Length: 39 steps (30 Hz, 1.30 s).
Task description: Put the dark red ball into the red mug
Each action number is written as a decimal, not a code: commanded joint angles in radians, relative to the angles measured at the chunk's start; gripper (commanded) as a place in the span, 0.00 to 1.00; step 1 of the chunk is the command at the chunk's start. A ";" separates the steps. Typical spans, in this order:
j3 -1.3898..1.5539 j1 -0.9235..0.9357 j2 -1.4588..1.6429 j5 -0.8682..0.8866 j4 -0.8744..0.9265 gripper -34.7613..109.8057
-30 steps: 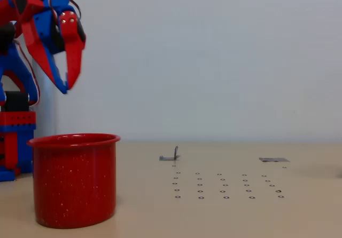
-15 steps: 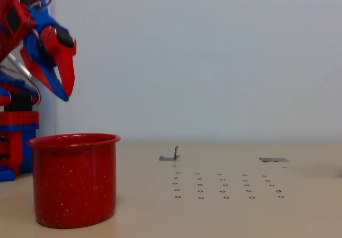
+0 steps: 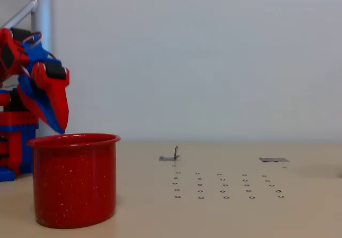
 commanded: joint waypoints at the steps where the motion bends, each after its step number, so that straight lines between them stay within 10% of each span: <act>1: 0.037 -0.009 0.067 0.006 0.018 0.23; 39: 0.410 -0.566 0.281 0.071 -0.005 0.25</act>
